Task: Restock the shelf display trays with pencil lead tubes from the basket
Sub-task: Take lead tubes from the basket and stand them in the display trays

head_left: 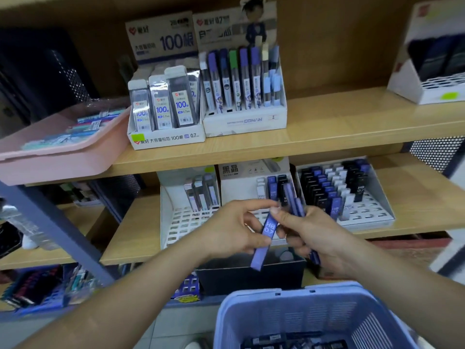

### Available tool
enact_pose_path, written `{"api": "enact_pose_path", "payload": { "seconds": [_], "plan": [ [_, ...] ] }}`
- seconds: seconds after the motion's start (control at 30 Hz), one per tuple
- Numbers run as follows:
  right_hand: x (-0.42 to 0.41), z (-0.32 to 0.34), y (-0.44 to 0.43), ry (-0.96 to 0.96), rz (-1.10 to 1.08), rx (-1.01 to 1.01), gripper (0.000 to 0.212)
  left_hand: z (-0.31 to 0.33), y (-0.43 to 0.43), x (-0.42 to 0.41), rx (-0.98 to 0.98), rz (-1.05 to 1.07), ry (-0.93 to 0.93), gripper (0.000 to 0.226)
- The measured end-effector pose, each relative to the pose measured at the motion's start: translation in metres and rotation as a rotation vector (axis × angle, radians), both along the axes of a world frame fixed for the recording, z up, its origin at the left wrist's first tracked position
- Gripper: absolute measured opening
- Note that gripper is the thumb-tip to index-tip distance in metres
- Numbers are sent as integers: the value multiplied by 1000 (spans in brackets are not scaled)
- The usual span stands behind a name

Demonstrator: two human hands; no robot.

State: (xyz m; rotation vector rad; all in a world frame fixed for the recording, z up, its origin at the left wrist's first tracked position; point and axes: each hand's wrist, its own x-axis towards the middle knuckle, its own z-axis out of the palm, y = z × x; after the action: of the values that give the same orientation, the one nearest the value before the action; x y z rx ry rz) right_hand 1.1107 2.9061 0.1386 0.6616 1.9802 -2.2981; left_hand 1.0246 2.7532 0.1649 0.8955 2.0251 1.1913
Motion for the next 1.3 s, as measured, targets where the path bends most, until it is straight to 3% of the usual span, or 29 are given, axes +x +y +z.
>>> {"api": "enact_pose_path", "payload": {
  "seconds": [0.2,0.4,0.57,0.83,0.97,1.13,1.3],
  "plan": [
    [4,-12,6,-134,123,-226,19,-14,13,1,229,356,-63,39],
    [3,-30,19,-117,150,0,10,-25,22,-18,175,457,-30,21],
    [7,-33,39,-155,91,148,21,-26,33,-28,132,385,-96,16],
    [34,-8,132,-370,243,596,16,-17,94,-20,199,261,192,16],
    [51,-22,161,-236,105,436,12,-20,128,-14,212,195,334,24],
    [55,-35,184,-178,-143,398,14,-26,172,-11,239,229,400,26],
    [61,-38,205,-206,-303,305,14,-25,225,-3,208,240,422,4]
  ]
}}
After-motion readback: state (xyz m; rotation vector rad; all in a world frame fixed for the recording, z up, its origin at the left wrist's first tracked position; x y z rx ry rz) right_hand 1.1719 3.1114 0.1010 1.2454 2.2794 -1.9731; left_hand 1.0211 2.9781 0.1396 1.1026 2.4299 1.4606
